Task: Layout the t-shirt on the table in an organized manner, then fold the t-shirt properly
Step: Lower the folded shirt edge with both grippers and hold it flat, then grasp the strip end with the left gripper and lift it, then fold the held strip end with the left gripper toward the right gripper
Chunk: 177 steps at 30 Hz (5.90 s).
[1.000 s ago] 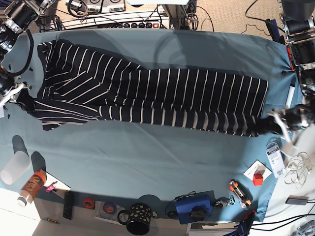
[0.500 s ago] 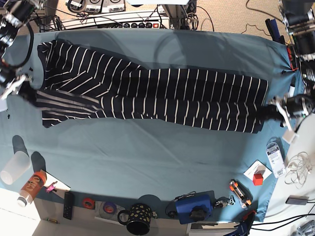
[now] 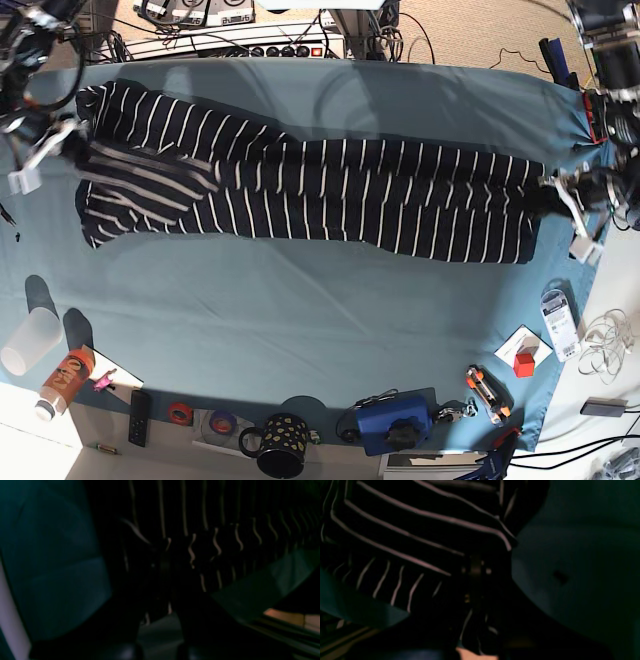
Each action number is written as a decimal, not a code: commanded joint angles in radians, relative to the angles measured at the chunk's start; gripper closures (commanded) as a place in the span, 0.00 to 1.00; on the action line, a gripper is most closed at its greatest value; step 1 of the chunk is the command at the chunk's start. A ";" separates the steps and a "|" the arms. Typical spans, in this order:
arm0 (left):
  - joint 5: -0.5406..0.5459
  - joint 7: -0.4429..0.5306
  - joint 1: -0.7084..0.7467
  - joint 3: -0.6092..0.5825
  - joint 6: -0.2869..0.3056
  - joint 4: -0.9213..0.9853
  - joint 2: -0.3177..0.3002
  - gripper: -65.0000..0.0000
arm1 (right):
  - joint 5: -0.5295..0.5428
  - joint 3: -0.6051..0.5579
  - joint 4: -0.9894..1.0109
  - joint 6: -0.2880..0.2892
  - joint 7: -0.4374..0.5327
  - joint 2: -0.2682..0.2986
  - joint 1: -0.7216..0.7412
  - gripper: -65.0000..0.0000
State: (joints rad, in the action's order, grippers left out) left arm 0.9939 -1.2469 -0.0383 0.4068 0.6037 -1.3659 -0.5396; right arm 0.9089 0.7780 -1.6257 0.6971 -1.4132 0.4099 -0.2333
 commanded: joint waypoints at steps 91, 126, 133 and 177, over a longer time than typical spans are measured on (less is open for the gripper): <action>0.040 0.005 -0.095 0.008 -0.061 -0.026 -0.096 1.00 | 0.156 0.008 -0.016 0.001 0.031 0.042 0.001 0.63; -0.690 0.224 0.100 -0.554 -0.254 -0.722 0.309 1.00 | 0.156 0.007 -0.016 0.001 0.090 0.011 0.004 0.63; -0.811 0.223 0.039 -0.717 -0.257 -0.624 0.459 1.00 | 0.156 0.007 -0.016 0.001 0.090 0.008 0.004 0.63; -1.167 0.113 -0.183 -0.927 -0.497 -0.487 0.697 0.60 | 0.103 0.007 -0.016 0.001 0.135 0.009 0.042 0.63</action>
State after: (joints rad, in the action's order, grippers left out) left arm -0.1810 -1.1519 -0.2077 -0.5171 0.1036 -1.8397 0.1322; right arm 0.9939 0.7780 -1.6253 0.6971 -1.3010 0.3954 -0.1974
